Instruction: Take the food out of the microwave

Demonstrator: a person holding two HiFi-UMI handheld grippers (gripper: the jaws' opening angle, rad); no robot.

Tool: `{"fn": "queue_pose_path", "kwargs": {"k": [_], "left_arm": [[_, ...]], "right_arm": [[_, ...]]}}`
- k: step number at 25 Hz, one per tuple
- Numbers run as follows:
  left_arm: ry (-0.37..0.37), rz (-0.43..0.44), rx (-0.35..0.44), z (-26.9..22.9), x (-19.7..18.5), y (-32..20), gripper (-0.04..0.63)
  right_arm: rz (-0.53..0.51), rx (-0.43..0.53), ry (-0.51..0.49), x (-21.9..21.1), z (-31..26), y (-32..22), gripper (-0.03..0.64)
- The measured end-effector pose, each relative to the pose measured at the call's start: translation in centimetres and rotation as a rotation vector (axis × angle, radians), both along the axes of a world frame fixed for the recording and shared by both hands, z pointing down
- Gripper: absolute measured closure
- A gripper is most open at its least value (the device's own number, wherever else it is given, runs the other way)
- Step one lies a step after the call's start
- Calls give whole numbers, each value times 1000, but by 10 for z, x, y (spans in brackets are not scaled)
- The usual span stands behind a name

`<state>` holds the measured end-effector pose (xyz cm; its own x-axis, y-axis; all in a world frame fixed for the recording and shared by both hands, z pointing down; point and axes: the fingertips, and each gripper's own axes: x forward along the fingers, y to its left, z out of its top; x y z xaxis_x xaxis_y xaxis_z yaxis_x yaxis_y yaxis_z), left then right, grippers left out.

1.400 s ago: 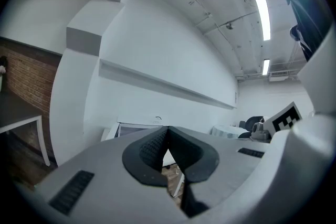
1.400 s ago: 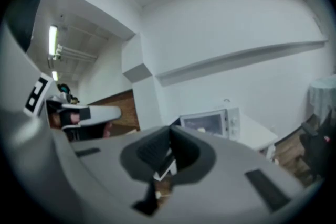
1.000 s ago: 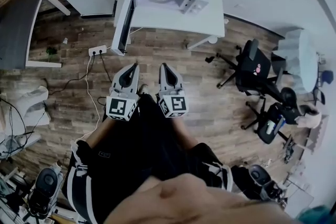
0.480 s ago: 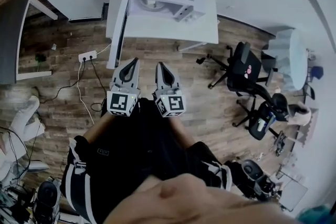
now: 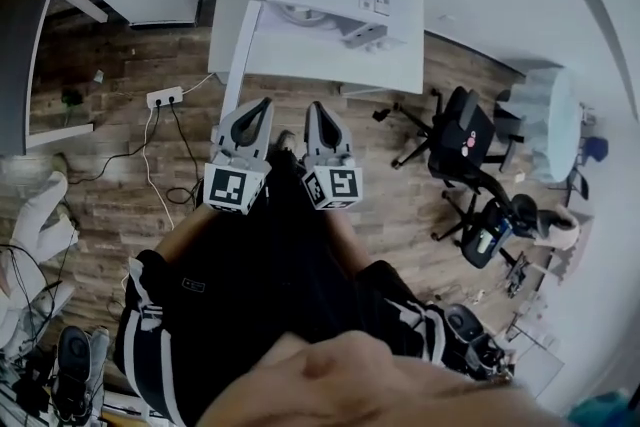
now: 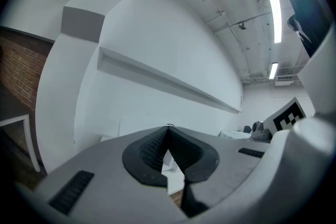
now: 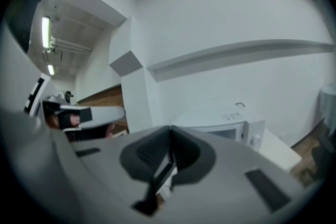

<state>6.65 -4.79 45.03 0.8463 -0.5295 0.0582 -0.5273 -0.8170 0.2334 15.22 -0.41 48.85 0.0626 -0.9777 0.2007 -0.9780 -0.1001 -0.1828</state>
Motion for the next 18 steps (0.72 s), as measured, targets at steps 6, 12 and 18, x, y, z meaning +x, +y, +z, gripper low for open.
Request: {"fn": "queue_pose_path", "kwargs": {"k": [6,12,18], "left_arm": [[-16,-54,17,5,14,-17,565],[-25,-166,11,12,37,-35,565],[-16,-215,16,10,59,-51,565]], "right_arm": [[-60,-4,2,22,13,-30,584],[-201,-18,10,42,20,-61,584],[-285,-39,18,58,36,-86,584]]}}
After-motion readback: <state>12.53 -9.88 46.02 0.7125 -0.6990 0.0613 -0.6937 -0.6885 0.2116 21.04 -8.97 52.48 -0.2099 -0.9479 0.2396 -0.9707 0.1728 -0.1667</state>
